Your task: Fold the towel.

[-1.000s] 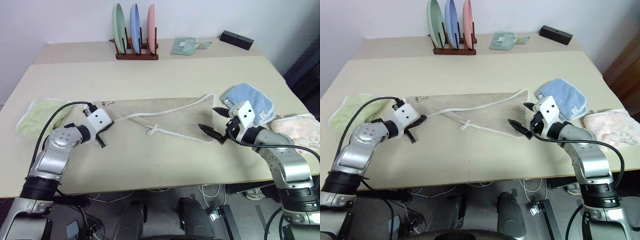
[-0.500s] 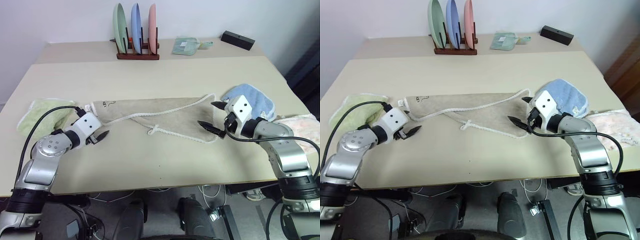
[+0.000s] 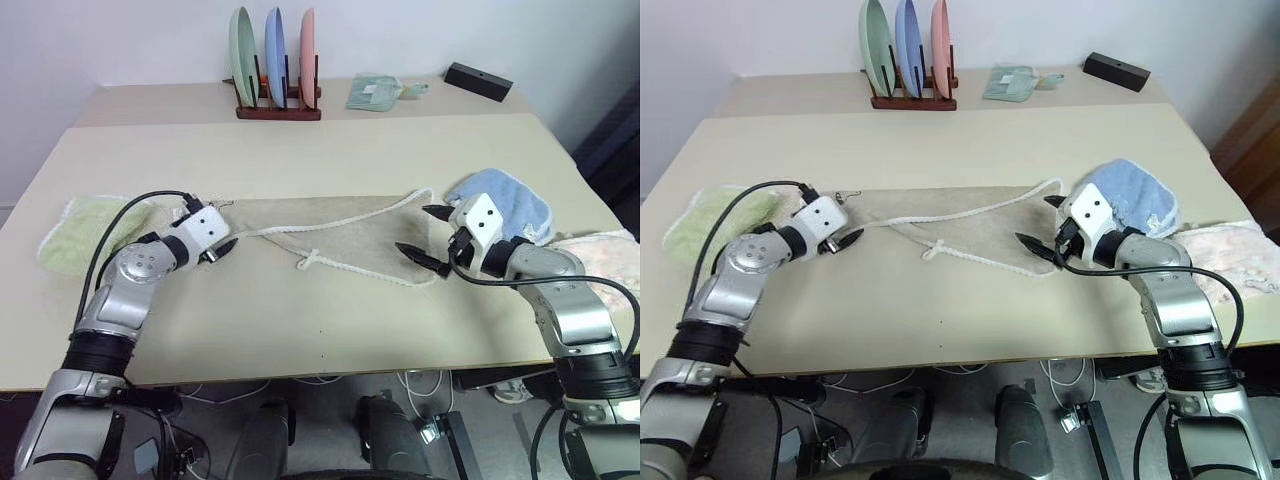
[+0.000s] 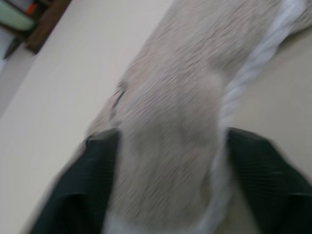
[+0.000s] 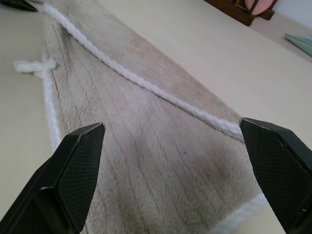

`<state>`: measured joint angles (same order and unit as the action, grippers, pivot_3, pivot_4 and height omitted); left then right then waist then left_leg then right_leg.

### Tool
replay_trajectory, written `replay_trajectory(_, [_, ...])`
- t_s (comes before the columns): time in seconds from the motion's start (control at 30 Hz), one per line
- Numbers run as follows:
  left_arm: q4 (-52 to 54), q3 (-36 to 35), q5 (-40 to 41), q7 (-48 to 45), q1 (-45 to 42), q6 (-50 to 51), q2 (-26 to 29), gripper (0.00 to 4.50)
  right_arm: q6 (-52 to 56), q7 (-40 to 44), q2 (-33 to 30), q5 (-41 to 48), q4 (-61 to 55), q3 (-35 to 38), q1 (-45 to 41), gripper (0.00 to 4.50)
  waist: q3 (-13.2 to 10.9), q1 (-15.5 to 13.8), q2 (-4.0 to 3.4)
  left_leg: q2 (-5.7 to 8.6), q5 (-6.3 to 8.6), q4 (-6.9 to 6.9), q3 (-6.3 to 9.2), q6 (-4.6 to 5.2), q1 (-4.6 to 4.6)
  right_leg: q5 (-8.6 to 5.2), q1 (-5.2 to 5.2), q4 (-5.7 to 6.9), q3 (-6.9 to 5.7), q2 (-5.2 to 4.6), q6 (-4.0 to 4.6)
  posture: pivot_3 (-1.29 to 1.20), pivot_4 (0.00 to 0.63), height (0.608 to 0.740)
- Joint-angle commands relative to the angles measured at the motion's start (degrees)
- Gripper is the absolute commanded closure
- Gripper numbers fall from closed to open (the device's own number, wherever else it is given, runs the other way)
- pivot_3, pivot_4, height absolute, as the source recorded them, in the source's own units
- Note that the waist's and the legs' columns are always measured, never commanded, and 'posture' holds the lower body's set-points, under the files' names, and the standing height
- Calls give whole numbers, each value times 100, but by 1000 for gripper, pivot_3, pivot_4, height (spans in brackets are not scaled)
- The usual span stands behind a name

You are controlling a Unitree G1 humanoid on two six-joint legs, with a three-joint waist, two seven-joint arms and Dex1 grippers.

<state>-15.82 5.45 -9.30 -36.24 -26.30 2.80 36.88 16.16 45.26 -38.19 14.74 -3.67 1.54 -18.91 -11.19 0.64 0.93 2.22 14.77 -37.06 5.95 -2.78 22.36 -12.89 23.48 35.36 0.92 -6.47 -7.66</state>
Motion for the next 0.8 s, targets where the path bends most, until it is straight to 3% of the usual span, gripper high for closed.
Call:
replay_trajectory(0.03, [50, -2, 94, -120, 6, -160, 7, 2854, 16, -86, -7, 64, -359, 200, 52, 0, 0, 9, 0, 0, 0, 0, 0, 0, 0, 0, 0, 0, 0, 0, 0, 0, 150, 740])
replay_trajectory(0.13, [114, -54, 101, -141, 87, -188, 52, 4453, 18, -101, -10, 75, -388, 221, 104, 0, 0, 19, 0, -1, 0, 1, 0, 0, 0, 0, 3, 1, 0, 0, 0, 0, 150, 740])
replay_trajectory(0.27, [266, -104, 100, -147, 227, -172, 163, 4453, -57, -84, 7, 65, -313, 221, 139, 0, 0, 18, 0, -1, 0, 1, 0, 0, 0, 0, 3, 2, 1, 0, 0, 0, 150, 740])
replay_trajectory(0.43, [1136, -559, 819, -426, 710, 12, 185, 4453, -248, 15, -59, -19, -113, 198, 64, 0, 0, 28, 0, -3, 0, 2, 1, 0, 1, 0, 5, 3, 1, 0, 0, 0, 150, 740])
replay_trajectory(0.6, [2525, -1222, 1748, -1020, 1850, 698, 551, 4453, -654, 189, -322, -417, 253, 29, -226, 0, -2, 53, -3, -4, 0, 4, -8, 0, 1, 0, 9, 2, 8, -2, 1, 0, 150, 740])
replay_trajectory(0.8, [3579, -1916, 2485, -1320, 2984, 1535, 888, 4453, -1676, 181, -404, -1404, 1467, -591, -947, 0, -2, 47, -3, -8, 0, 4, -12, 0, 0, -2, 9, 0, 7, 1, 4, 0, 150, 740])
